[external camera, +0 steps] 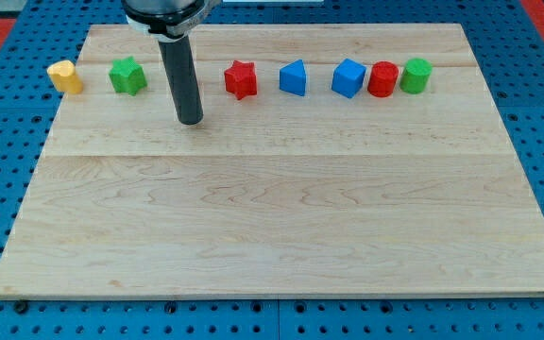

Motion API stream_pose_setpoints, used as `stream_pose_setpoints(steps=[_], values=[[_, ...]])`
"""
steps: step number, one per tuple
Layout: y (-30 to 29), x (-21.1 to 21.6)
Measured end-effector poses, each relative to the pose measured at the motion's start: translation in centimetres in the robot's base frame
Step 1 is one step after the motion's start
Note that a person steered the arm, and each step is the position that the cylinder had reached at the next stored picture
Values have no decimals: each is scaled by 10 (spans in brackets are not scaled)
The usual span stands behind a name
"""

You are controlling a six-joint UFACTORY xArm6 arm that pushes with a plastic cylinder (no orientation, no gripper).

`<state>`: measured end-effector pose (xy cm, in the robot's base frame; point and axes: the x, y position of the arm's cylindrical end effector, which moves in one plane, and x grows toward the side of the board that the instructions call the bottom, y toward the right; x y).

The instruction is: Move the red star diagonal to the hexagon

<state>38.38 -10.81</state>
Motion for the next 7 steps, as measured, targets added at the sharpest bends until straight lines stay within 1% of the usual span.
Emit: stream_pose_setpoints(steps=[2,3,5,6,7], values=[[0,-2],[-15,10],[-1,19],[-23,25],[-40,15]])
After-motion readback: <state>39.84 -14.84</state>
